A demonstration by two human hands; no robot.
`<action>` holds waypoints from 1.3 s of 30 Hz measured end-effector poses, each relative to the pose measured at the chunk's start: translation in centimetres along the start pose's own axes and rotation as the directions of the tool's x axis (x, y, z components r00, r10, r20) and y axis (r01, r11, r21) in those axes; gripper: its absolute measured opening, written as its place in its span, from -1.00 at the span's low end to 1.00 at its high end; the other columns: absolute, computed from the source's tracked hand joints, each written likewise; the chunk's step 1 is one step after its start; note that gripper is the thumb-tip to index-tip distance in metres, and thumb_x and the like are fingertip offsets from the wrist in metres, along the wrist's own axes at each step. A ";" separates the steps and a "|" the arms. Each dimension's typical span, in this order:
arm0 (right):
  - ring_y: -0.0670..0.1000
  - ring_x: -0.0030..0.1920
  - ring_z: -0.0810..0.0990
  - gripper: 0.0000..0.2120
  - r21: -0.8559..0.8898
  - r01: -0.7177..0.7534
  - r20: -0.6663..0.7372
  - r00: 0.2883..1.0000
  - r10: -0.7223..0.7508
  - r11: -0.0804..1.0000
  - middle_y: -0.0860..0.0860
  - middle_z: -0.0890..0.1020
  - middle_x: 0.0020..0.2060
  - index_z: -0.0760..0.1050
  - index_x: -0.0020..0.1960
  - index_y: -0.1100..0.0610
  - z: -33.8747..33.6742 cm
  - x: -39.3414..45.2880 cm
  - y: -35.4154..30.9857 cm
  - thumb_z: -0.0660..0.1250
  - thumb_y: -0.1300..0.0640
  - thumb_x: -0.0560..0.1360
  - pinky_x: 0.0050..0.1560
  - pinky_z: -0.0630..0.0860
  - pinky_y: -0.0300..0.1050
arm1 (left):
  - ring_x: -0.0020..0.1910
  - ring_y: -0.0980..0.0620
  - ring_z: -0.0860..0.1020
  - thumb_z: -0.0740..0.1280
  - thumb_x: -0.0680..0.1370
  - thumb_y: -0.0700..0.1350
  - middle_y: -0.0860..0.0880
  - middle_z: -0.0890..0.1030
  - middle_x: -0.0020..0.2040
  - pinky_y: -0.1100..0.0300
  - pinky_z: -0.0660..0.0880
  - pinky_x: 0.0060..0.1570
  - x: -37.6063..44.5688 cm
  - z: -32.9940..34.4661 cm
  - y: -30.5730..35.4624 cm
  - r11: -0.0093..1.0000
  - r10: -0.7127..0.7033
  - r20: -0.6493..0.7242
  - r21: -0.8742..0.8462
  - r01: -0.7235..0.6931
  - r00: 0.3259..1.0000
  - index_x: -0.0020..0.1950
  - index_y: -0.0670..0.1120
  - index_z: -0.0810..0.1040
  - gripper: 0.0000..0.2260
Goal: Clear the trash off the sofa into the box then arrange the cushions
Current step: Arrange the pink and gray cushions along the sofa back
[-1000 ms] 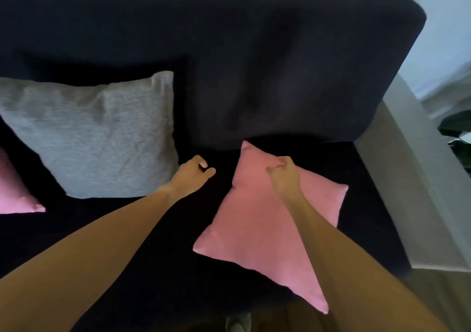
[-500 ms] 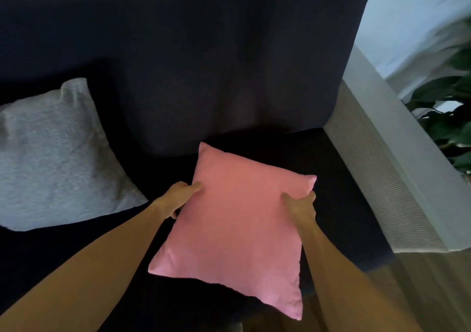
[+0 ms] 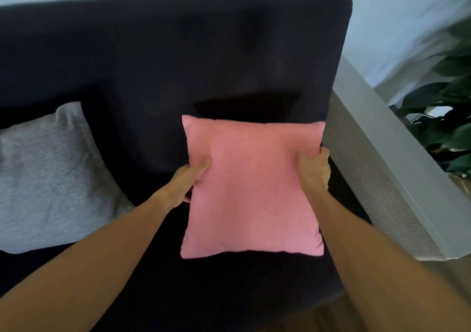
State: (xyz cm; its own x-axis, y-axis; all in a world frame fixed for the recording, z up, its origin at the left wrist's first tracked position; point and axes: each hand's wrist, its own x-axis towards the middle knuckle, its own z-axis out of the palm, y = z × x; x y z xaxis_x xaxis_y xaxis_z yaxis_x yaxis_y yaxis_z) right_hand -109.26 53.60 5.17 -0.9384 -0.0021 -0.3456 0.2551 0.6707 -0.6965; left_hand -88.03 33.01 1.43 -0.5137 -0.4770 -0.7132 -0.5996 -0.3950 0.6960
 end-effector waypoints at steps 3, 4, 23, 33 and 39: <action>0.22 0.25 0.52 -0.37 0.064 0.135 -0.002 0.991 -0.135 0.989 0.16 0.51 0.32 0.18 0.53 0.05 -0.3 2.5 -2.8 0.26 -0.09 0.53 0.21 0.45 0.08 | 0.08 0.00 0.65 0.45 0.29 0.41 0.07 0.65 0.19 -0.02 0.60 -0.14 0.1 0.2 2.6 0.991 0.130 -0.019 -0.002 -0.130 0.991 0.34 0.11 0.47 -0.29; 0.18 0.20 0.54 -0.38 0.087 0.171 0.003 0.985 -0.172 0.981 0.16 0.51 0.32 0.18 0.53 0.06 -0.3 3.4 -3.5 0.27 -0.07 0.54 0.10 0.44 0.00 | 0.09 0.00 0.66 0.46 0.30 0.39 0.07 0.65 0.19 -0.02 0.61 -0.16 0.3 0.3 3.3 0.986 0.169 -0.016 -0.005 -0.169 0.985 0.34 0.12 0.47 -0.31; 0.05 0.38 0.41 -0.30 0.333 0.190 0.201 0.943 -0.266 0.924 0.03 0.35 0.48 0.05 0.60 0.05 3.0 8.3 -8.7 0.29 0.14 0.55 0.29 0.38 -0.08 | 0.31 -0.14 0.50 0.50 0.46 -0.02 -0.01 0.53 0.33 -0.34 0.51 0.19 4.2 2.3 6.7 0.946 0.181 -0.187 -0.235 -0.223 0.965 0.48 -0.06 0.36 -0.37; -0.02 0.24 0.50 -0.46 0.412 0.208 0.082 0.961 -0.263 0.887 -0.03 0.51 0.28 0.23 0.51 0.06 3.3 8.0 -8.1 0.28 0.15 0.56 0.27 0.44 -0.08 | 0.23 -0.08 0.56 0.47 0.49 -0.07 0.05 0.56 0.22 -0.20 0.58 0.12 4.1 1.8 5.3 0.915 0.276 -0.177 -0.254 -0.315 0.945 0.36 -0.01 0.42 -0.53; 0.08 0.42 0.39 -0.38 0.303 0.254 0.014 0.963 -0.271 0.919 0.03 0.33 0.49 0.13 0.57 0.04 4.4 5.9 -9.1 0.28 0.15 0.56 0.31 0.37 -0.09 | 0.06 0.12 0.56 0.44 0.53 -0.07 0.09 0.54 0.17 0.15 0.53 -0.18 4.0 1.2 5.7 0.934 0.292 -0.128 -0.174 -0.312 0.948 0.47 -0.05 0.33 -0.45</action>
State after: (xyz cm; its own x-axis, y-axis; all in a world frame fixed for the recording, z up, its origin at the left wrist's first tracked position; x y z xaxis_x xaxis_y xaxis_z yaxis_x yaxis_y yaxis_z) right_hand -116.12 44.26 6.71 -0.9690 -0.1941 -0.1530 0.0666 0.3911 -0.9179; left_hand -94.24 29.75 2.41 -0.5838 -0.6677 -0.4618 -0.2931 -0.3572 0.8869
